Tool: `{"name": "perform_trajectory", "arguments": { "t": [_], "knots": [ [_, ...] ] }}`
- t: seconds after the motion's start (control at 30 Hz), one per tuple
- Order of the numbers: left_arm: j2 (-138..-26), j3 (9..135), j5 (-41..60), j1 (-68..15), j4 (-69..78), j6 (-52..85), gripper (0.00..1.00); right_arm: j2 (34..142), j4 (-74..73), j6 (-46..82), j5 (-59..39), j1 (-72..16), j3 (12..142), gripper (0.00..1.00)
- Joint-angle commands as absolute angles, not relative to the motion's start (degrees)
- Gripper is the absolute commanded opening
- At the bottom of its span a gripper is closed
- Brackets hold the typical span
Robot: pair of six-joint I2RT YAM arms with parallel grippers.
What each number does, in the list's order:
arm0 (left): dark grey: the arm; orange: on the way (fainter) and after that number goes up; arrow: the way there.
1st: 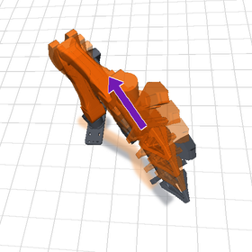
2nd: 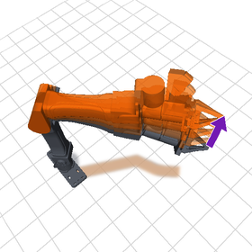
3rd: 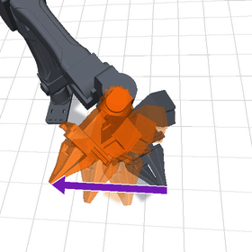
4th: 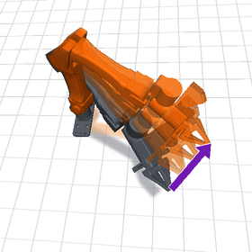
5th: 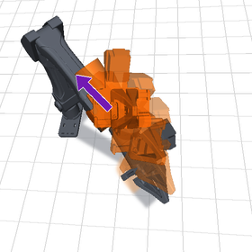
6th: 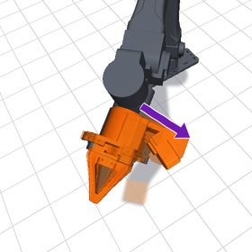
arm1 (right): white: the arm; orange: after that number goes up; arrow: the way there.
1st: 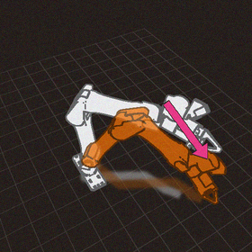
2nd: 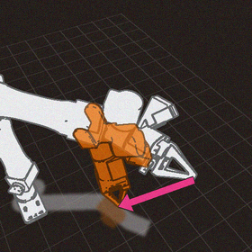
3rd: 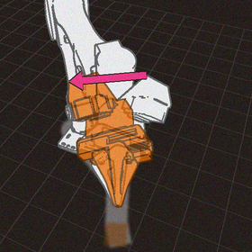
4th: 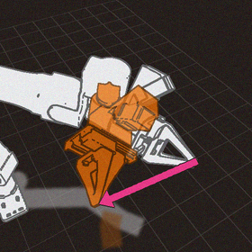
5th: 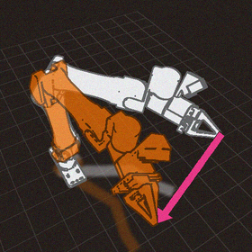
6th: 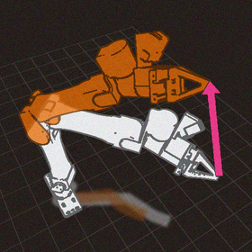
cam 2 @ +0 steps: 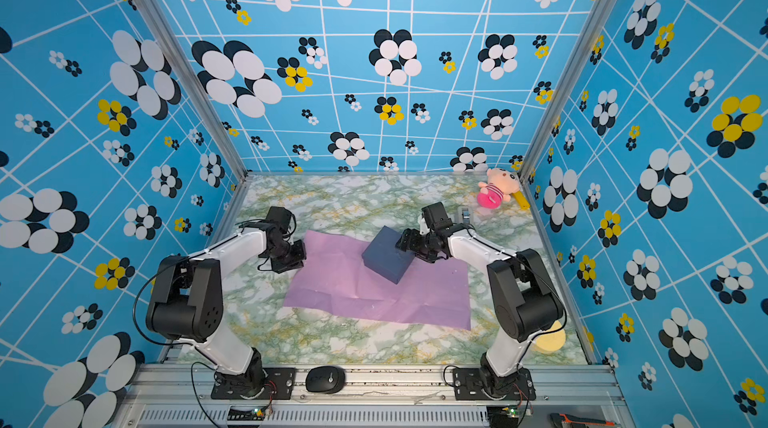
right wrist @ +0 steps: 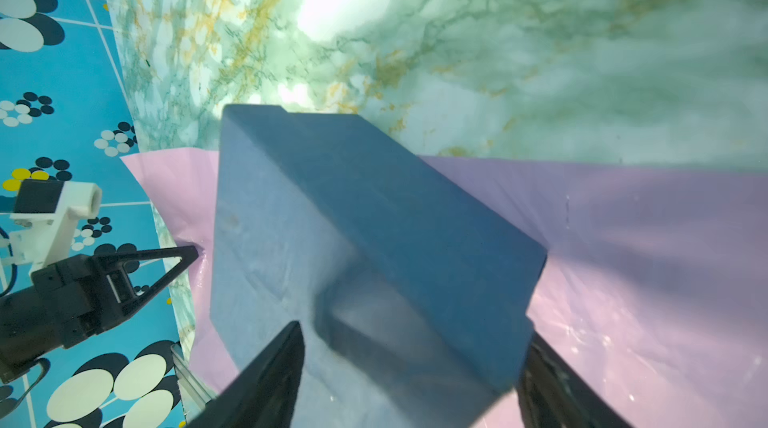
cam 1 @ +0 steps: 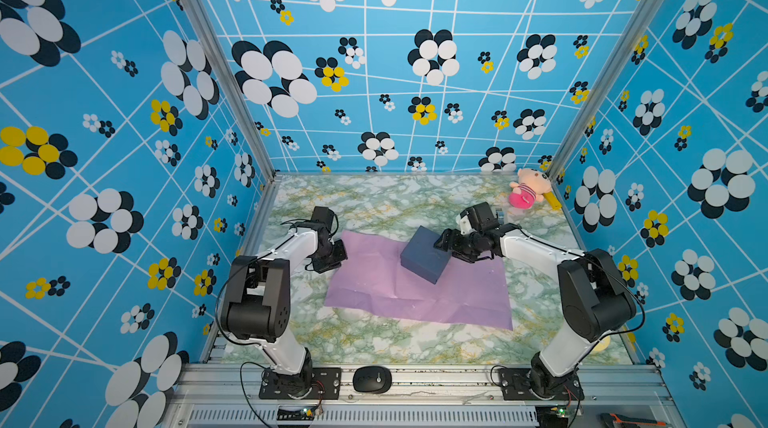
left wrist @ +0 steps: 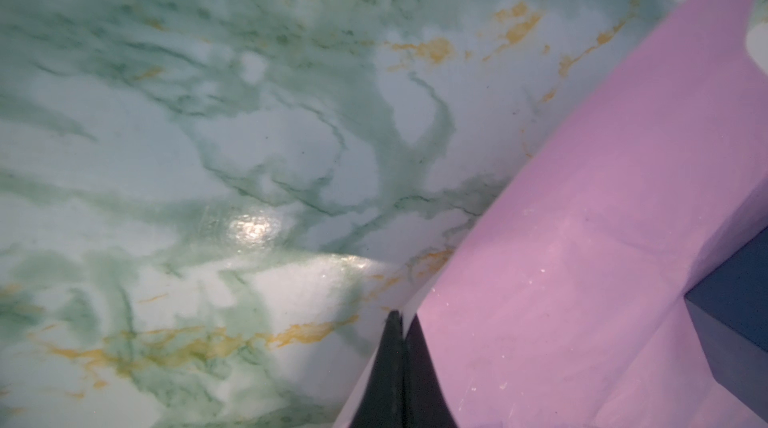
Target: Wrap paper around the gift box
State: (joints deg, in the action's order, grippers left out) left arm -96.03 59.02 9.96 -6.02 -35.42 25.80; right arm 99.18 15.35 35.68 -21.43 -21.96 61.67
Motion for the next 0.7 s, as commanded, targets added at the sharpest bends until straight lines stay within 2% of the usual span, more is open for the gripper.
{"name": "perform_trajectory", "arguments": {
  "t": [0.0,0.3,0.4,0.47,0.53,0.57,0.63,0.67],
  "knots": [
    [-97.3,60.7,8.9,-5.6,-35.9,24.3,0.00,101.4,19.2,30.1,-24.3,-21.6,64.2,0.79],
    [-98.7,62.0,8.1,-5.3,-36.2,23.5,0.00,105.3,19.2,18.4,-32.3,-21.1,64.4,0.62],
    [-98.6,62.1,7.5,-5.3,-36.6,23.2,0.00,105.4,19.2,16.2,-33.1,-20.7,64.6,0.61],
    [-98.1,62.1,6.7,-5.3,-37.0,23.2,0.00,103.3,17.9,16.7,-32.9,-20.0,64.2,0.68],
    [-96.6,62.6,5.6,-5.1,-38.0,23.4,0.10,99.7,16.5,18.1,-32.1,-19.3,63.6,0.74],
    [-95.6,62.9,5.3,-5.0,-38.5,23.5,0.13,97.7,16.7,18.5,-31.7,-18.9,63.7,0.75],
    [-92.7,64.0,4.2,-5.0,-39.7,23.8,0.30,93.4,17.0,19.7,-30.2,-18.3,62.6,0.75],
    [-91.2,64.7,4.0,-5.0,-40.2,23.8,0.34,91.6,16.5,20.7,-29.9,-18.1,61.3,0.75]
  ]
}}
